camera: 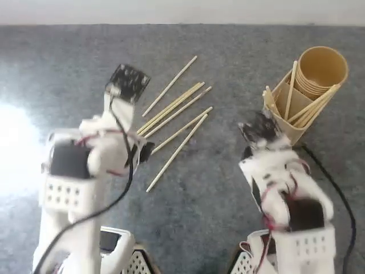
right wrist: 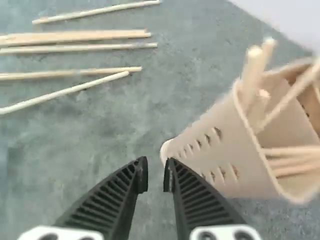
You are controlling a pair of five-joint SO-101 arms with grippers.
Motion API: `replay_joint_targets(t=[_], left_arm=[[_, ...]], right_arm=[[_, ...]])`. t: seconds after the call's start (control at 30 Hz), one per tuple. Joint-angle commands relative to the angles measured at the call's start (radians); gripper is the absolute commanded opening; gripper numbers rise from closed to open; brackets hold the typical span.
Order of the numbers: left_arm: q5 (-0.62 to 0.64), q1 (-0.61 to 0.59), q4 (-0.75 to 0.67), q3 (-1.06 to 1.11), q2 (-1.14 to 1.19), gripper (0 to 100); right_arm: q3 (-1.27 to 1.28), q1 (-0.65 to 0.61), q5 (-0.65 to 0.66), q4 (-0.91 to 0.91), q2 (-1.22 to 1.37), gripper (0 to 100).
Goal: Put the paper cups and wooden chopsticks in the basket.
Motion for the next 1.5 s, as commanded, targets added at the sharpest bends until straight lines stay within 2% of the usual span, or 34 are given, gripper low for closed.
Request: replay_joint_targets(t=[0.0,0.1,0.17,0.27,0.33,0.43,0.53,0.6,0.73,0.87,1.1,1.23,1.47], left_arm=[[-0.087,-0.081,-0.115,0.139,-0.115,22],[-0.127,-0.229,-0.276,0.286,-0.123,22],[-0.127,-0.304,-0.350,0.374,-0.123,22],[-0.127,-0.364,-0.431,0.490,-0.129,22],[-0.126,-0.388,-0.468,0.553,-0.129,22],[-0.092,-0.423,-0.523,0.625,-0.129,22],[-0.026,-0.488,-0.540,0.664,-0.129,22],[0.005,-0.555,-0.531,0.680,-0.129,22],[-0.008,-0.775,-0.566,0.694,-0.129,22],[-0.051,-0.904,-0.643,0.757,-0.127,22],[-0.098,-0.954,-0.671,0.822,-0.126,22],[-0.086,-0.936,-0.776,0.894,-0.129,22],[-0.046,-0.907,-0.778,0.900,-0.129,22]], right_arm=[[-0.222,-0.088,0.110,0.077,0.236,7.5],[-0.342,-0.153,0.181,0.116,0.401,8.0],[-0.414,-0.208,0.235,0.150,0.499,12.5],[-0.526,-0.283,0.295,0.196,0.651,23.8],[-0.609,-0.321,0.299,0.209,0.753,27.1],[-0.726,-0.358,0.316,0.208,0.901,25.7],[-0.815,-0.369,0.410,0.197,1.058,24.9],[-0.875,-0.367,0.485,0.185,1.164,25.1],[-1.002,-0.361,0.611,0.193,1.346,25.1],[-1.112,-0.378,0.664,0.176,1.512,24.9],[-1.223,-0.397,0.704,0.128,1.735,24.9],[-1.263,-0.397,0.712,0.082,1.750,24.9],[-1.277,-0.423,0.756,0.019,1.801,24.9]])
